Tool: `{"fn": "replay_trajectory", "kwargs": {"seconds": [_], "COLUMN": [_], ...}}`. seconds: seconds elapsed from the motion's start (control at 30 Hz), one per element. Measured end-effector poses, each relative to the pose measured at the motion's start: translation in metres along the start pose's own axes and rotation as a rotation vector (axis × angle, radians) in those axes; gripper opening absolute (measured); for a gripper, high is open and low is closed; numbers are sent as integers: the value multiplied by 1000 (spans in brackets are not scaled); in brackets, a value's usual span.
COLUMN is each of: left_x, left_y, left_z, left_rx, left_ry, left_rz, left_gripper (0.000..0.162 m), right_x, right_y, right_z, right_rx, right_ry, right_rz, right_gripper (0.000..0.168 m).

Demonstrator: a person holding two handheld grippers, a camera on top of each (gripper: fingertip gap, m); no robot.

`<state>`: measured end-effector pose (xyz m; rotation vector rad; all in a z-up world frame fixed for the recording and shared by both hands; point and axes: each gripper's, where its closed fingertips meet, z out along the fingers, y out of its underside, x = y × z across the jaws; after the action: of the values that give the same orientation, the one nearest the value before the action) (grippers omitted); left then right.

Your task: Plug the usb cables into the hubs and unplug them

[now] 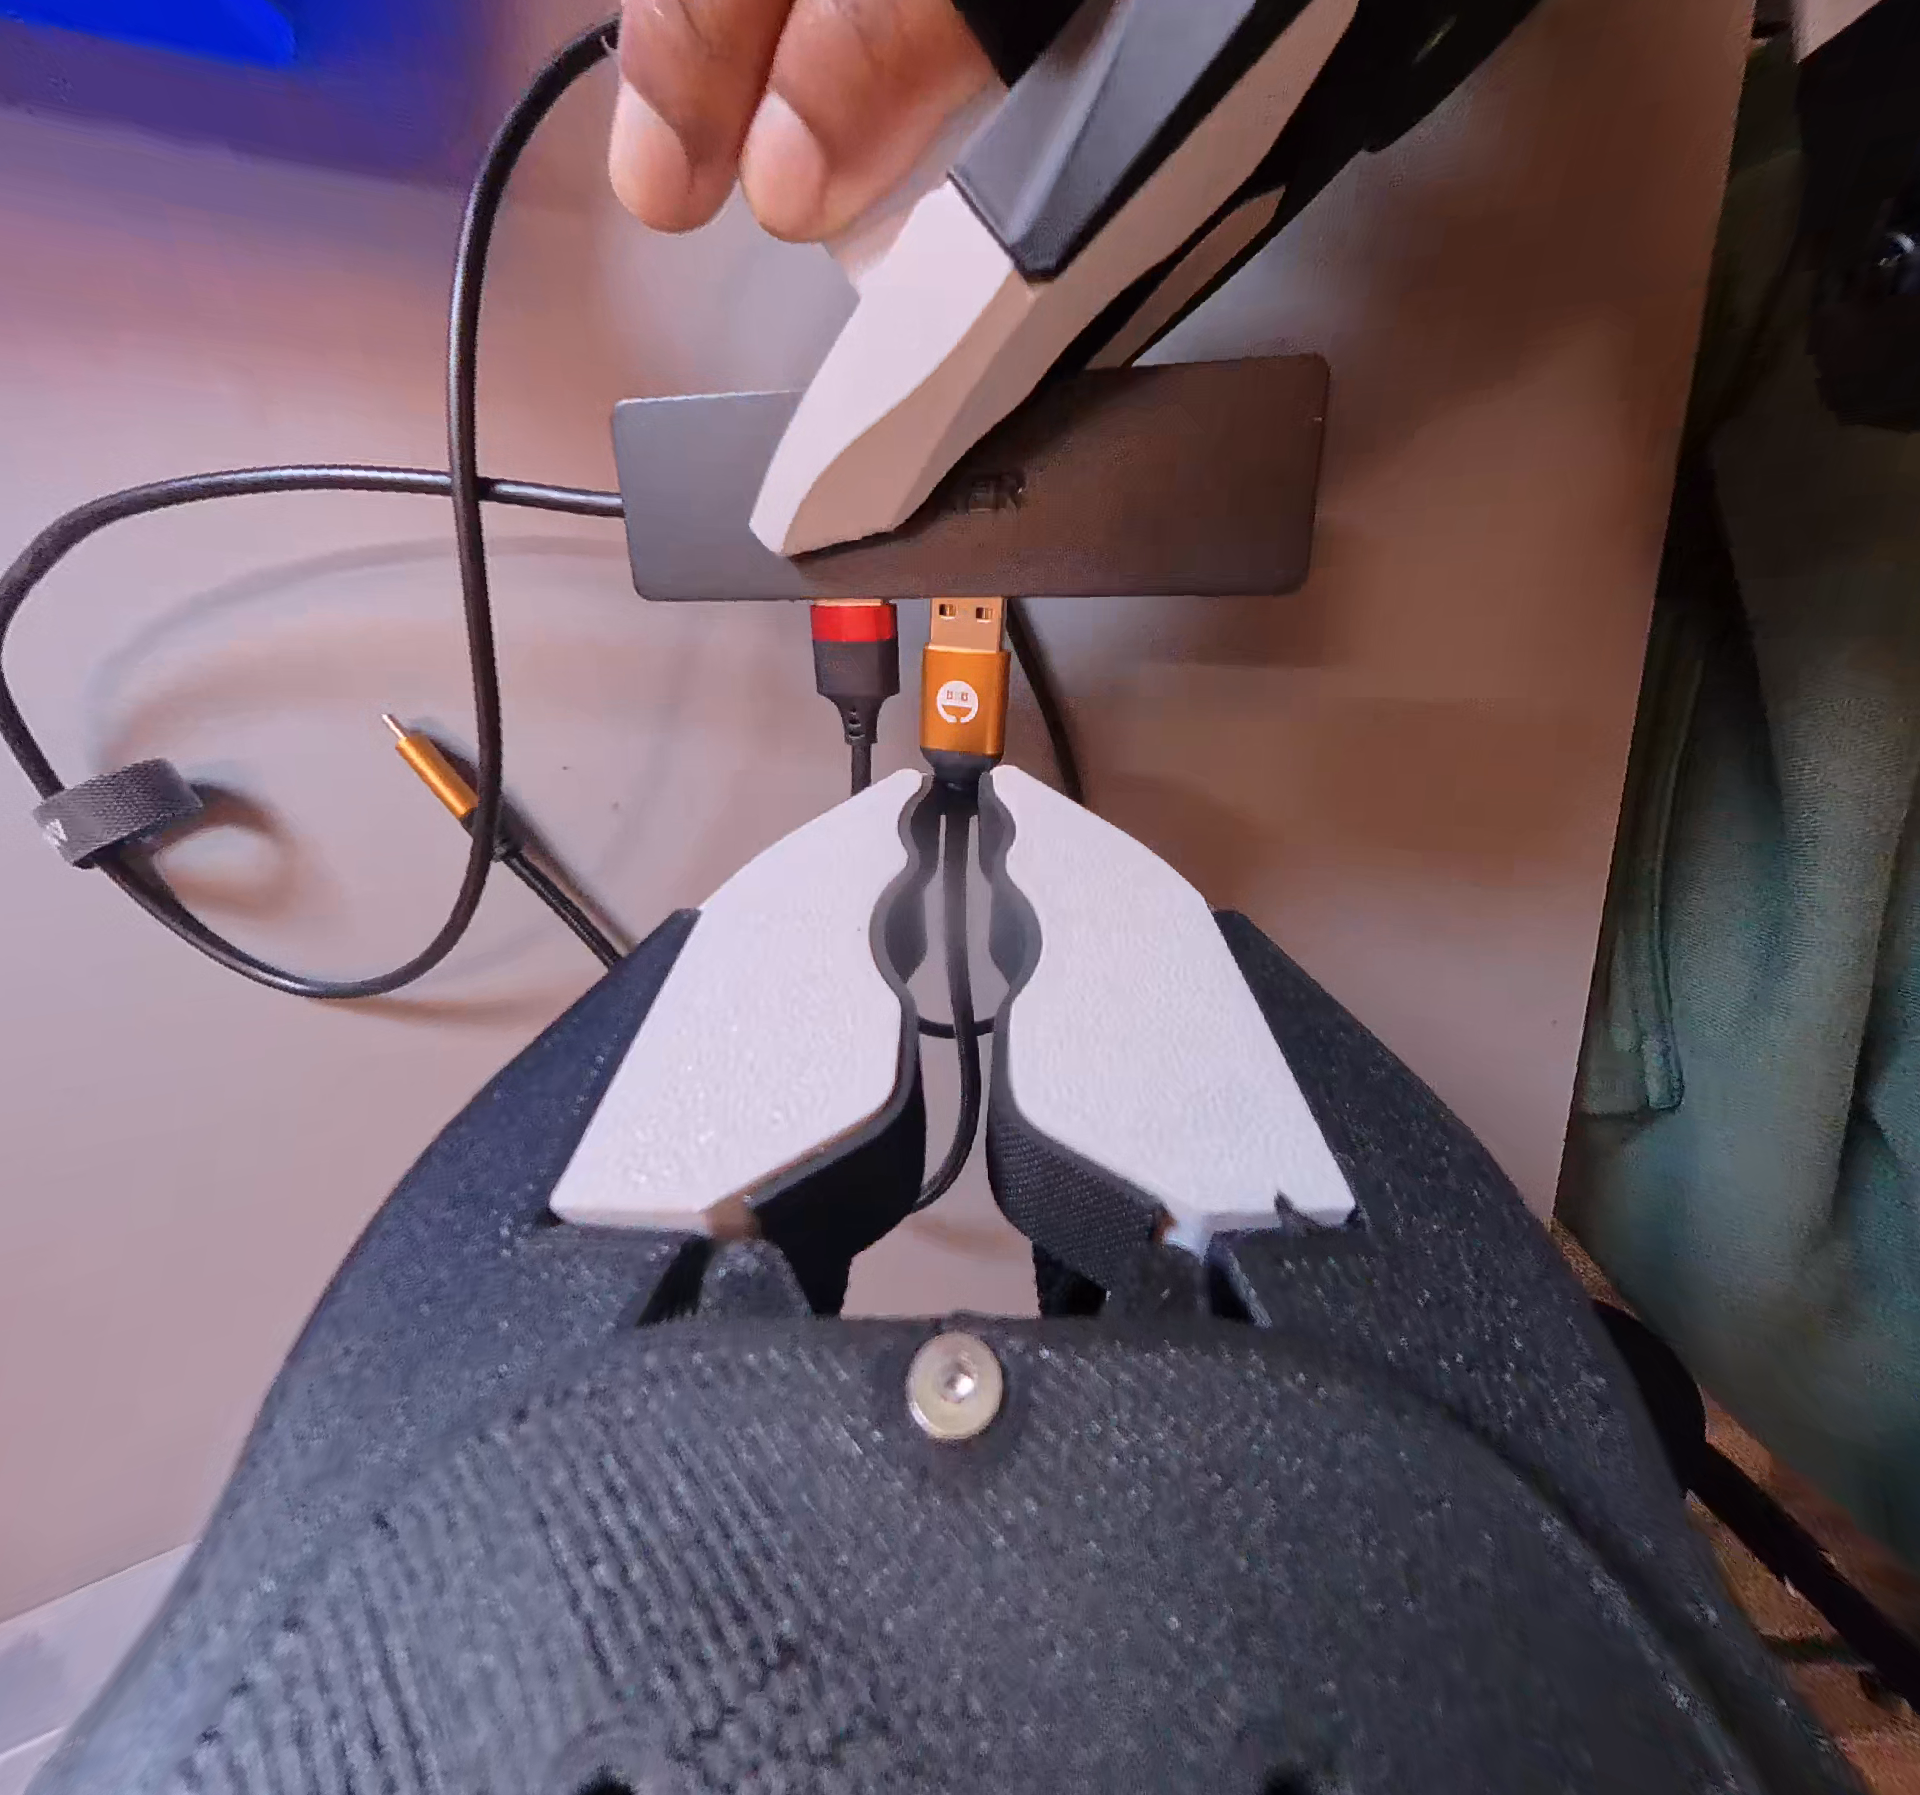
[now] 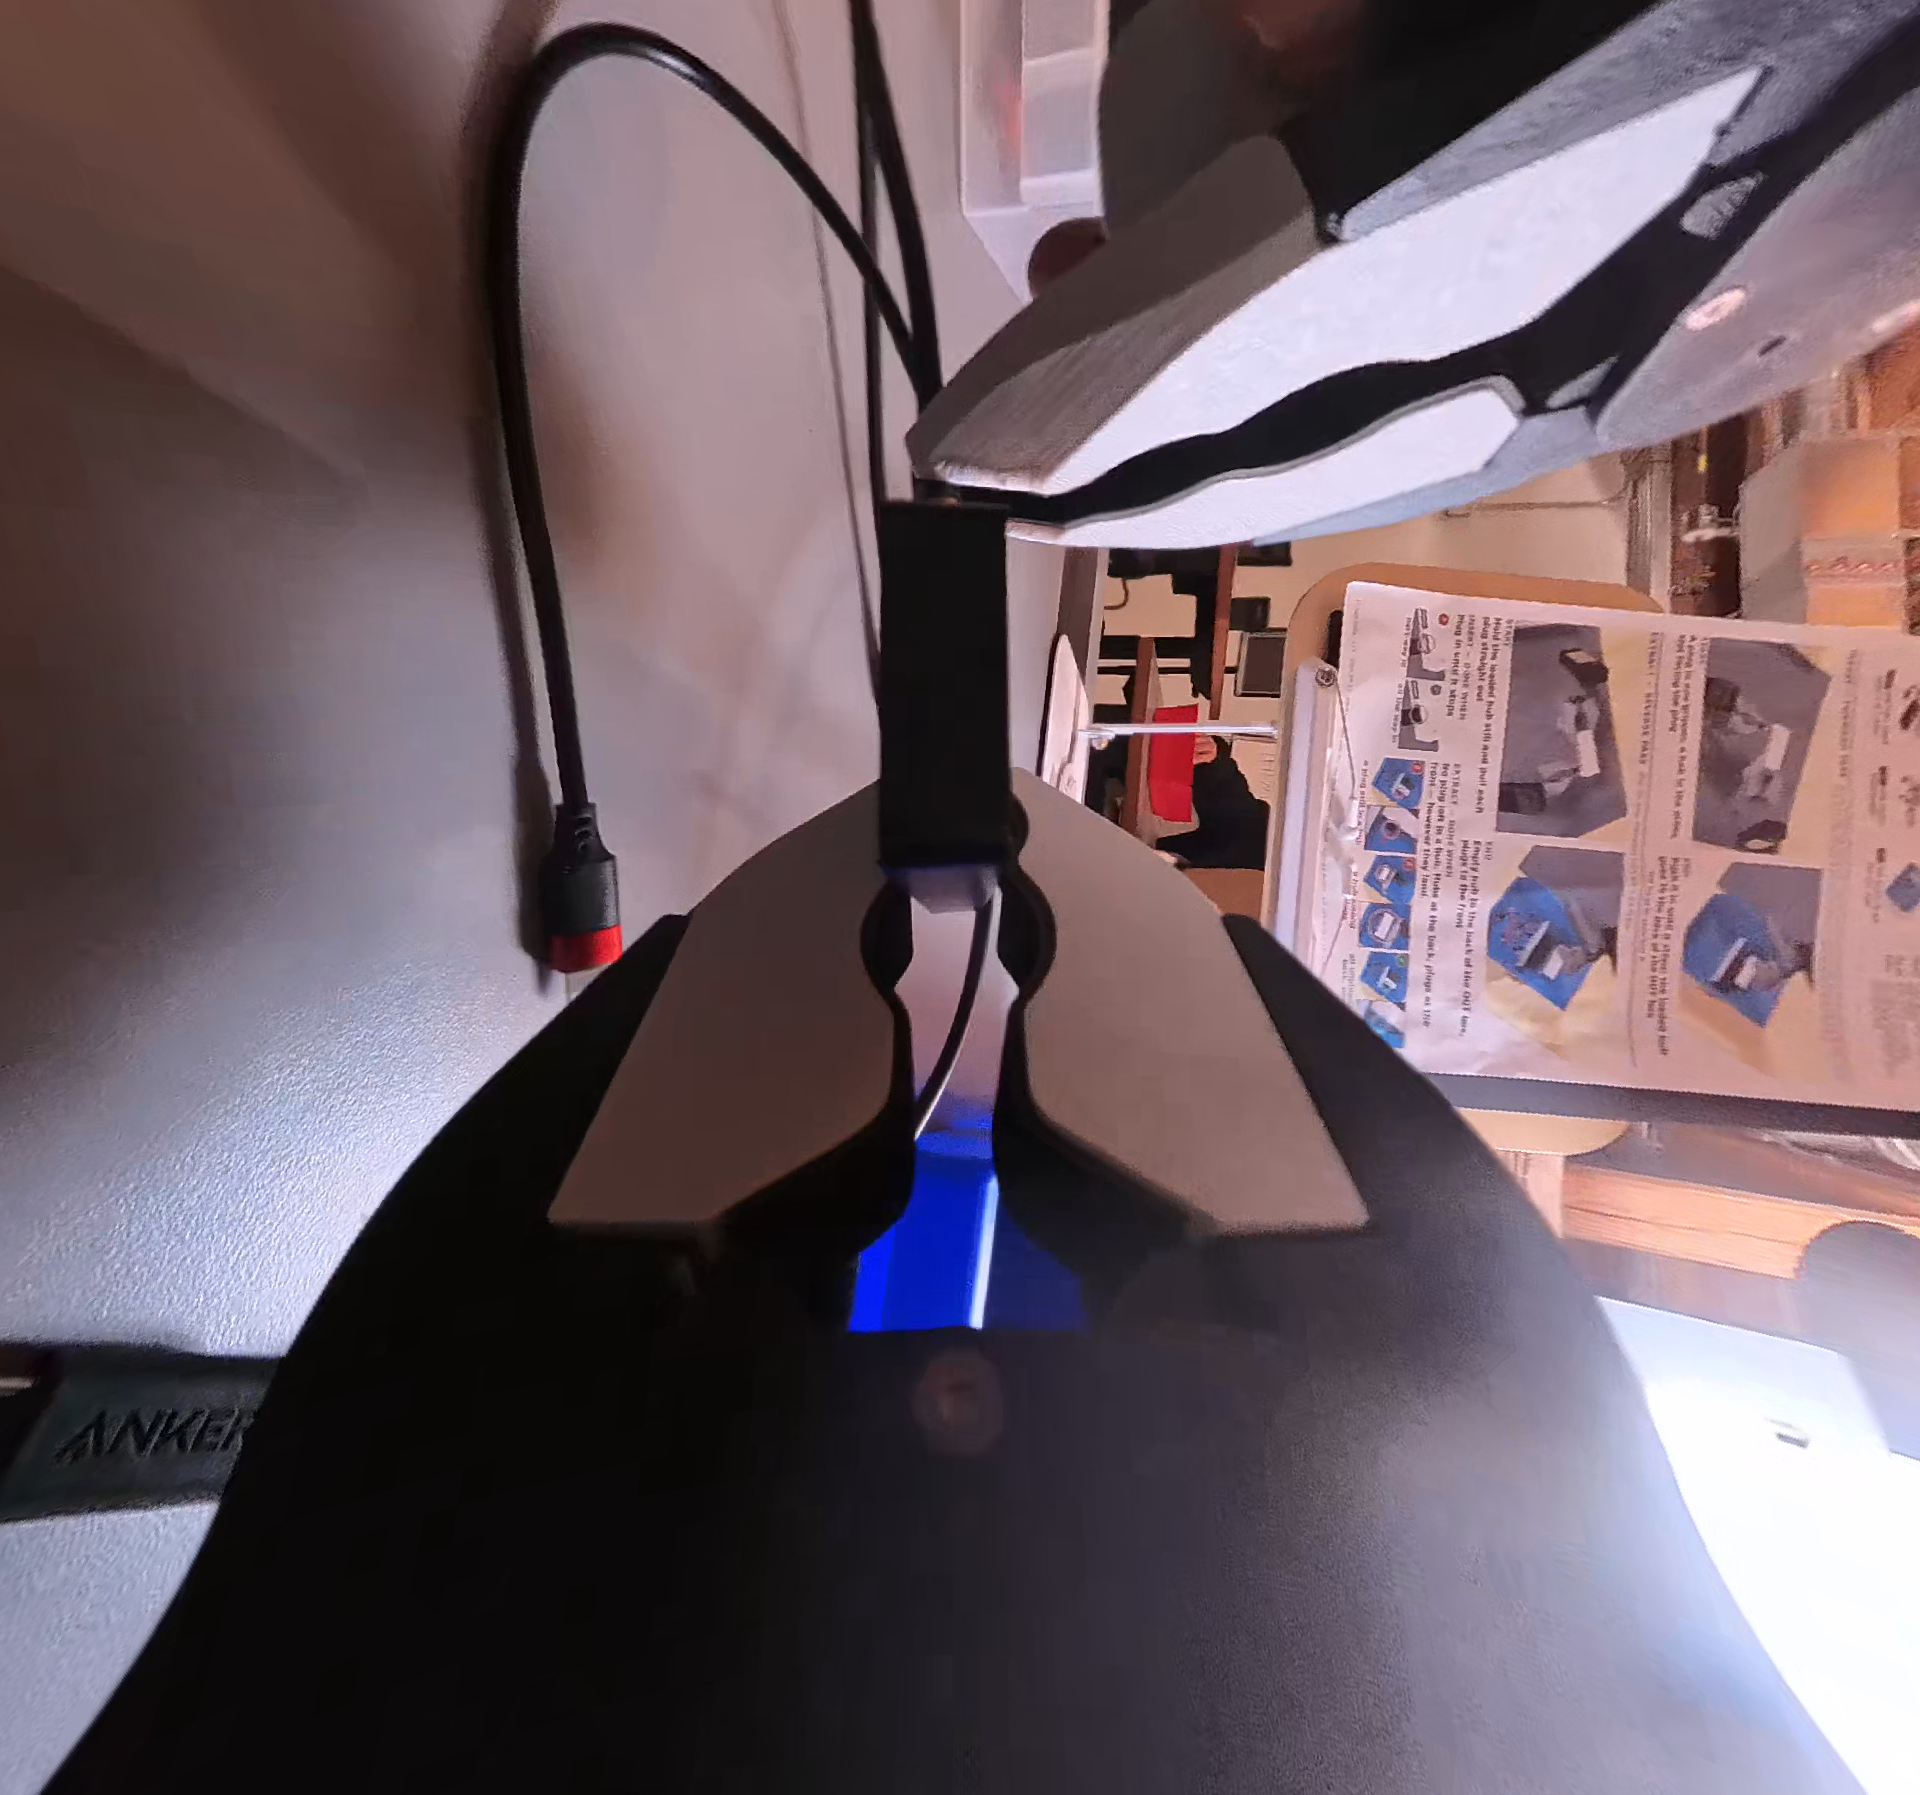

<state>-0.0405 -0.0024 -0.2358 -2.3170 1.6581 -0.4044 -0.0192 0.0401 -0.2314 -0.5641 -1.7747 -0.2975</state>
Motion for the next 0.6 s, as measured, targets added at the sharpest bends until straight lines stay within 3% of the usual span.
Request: {"fn": "replay_trajectory", "kwargs": {"seconds": [0.5, 0.6], "left_x": [-4, -7], "left_y": [-12, -26], "left_z": [6, -12], "left_rx": [181, 322], "left_ry": [21, 58], "left_rz": [-109, -164], "left_gripper": [6, 6], "right_x": [1, 6], "right_y": [14, 14], "right_z": [2, 1], "right_rx": [-178, -179], "right_ry": [15, 24], "right_rz": [48, 117], "right_gripper": [12, 11]}}
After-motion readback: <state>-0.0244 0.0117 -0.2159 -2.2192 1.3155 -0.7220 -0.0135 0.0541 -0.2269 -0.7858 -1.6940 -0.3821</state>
